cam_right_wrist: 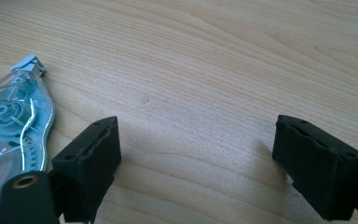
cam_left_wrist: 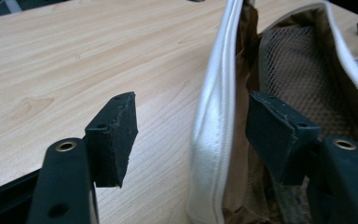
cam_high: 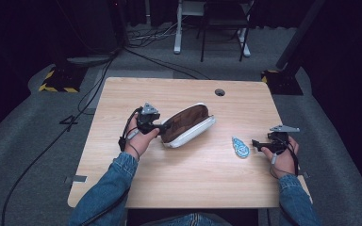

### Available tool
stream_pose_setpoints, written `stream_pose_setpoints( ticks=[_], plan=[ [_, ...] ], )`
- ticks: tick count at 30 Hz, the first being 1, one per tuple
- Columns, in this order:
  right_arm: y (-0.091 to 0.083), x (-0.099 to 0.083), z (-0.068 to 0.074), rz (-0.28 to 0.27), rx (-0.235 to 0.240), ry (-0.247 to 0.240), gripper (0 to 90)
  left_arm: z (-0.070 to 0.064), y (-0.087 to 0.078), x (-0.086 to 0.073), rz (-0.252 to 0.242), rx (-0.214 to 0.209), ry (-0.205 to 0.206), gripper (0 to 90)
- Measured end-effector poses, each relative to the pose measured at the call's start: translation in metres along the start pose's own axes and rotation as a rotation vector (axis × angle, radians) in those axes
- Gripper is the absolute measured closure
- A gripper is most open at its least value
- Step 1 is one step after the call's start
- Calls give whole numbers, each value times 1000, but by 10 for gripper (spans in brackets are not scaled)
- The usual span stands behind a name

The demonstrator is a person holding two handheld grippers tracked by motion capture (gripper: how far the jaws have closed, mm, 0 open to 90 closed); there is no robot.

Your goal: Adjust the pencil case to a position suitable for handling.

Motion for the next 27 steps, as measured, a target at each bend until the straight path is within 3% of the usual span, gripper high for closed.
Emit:
stream_pose_setpoints(
  ticks=[9, 12, 13, 14, 15, 17, 21, 27],
  plan=[
    [0, 0, 0, 0, 0, 0, 154, 1, 18, -5, 49, -19, 16, 405],
    [0, 0, 0, 0, 0, 0, 154, 2, 21, -6, 48, -22, 15, 477],
    [0, 0, 0, 0, 1, -2, 154, 2, 23, -7, 53, -28, 17, 559],
    [0, 0, 0, 0, 1, -2, 154, 1, 24, -9, 60, -38, 18, 559],
    [0, 0, 0, 0, 2, -2, 154, 0, 25, -10, 63, -53, 17, 661],
    [0, 0, 0, 0, 2, -2, 154, -2, 26, -11, 65, -64, 18, 763],
    [0, 0, 0, 0, 1, -2, 154, -2, 25, -11, 70, -92, -4, 816],
    [0, 0, 0, 0, 1, -2, 155, -1, 25, -11, 71, -82, -3, 839]
  ],
)
Point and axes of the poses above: each handheld gripper's, and its own axes: y roughly forward along the jaws, x roughly out of its top, z roughly to its left, the point moved 9 cm from there along y, roughly forward along the jaws, and after that the axes turned 6 degrees about z, right-handed, at the moved point
